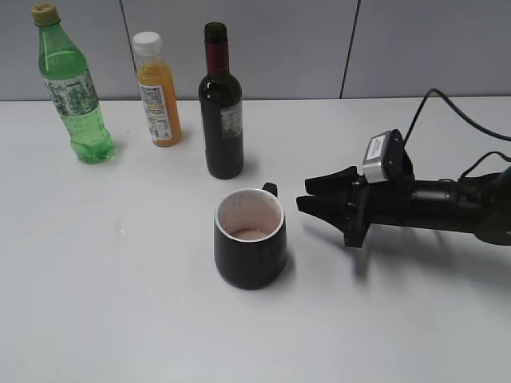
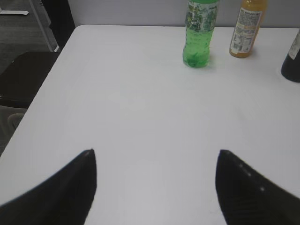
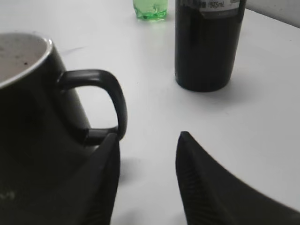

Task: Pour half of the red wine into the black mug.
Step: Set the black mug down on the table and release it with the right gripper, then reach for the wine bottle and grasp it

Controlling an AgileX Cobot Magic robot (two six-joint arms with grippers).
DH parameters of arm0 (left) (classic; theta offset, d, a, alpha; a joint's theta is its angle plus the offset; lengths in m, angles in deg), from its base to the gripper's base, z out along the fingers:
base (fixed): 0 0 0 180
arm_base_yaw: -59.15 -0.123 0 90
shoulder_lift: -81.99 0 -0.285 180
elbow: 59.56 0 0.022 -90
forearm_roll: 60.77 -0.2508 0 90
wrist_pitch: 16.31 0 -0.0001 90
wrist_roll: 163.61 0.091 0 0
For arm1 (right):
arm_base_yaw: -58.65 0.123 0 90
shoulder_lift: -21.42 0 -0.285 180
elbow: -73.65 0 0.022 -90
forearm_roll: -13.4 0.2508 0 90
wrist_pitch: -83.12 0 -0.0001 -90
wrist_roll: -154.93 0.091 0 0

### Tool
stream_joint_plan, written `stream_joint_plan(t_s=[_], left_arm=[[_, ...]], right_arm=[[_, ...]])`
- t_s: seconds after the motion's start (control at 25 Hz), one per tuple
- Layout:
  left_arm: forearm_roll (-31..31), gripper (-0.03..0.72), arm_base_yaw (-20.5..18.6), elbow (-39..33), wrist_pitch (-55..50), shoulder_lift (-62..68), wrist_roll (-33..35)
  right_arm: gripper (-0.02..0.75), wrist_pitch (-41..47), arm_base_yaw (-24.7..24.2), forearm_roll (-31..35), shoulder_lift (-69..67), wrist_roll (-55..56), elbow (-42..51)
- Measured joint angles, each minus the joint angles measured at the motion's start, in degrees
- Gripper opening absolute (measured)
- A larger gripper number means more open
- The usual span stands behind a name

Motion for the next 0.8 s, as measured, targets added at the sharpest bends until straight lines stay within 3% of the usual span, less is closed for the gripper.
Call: stream_joint_plan(t_s=[0.36, 0.52, 0.64, 0.8], left_arm=[[0.0, 0.589, 0.0, 0.0, 0.0, 0.0, 0.0], [0.0, 0.589, 0.0, 0.0, 0.0, 0.0, 0.0], [0.0, 0.589, 0.0, 0.0, 0.0, 0.0, 0.0], [0.0, 0.589, 0.0, 0.0, 0.0, 0.0, 0.0]], right_arm=[[0.319, -0.16, -12.48, -8.65, 4.86, 0.24, 1.71], [0.326, -0.16, -18.2, -7.97, 5.6, 0.35, 1.71], [0.349, -0.16, -19.88, 1.97, 5.65, -1.09, 1.71], [0.432, -0.22, -19.58, 27.17, 5.65, -9.8, 1.71]])
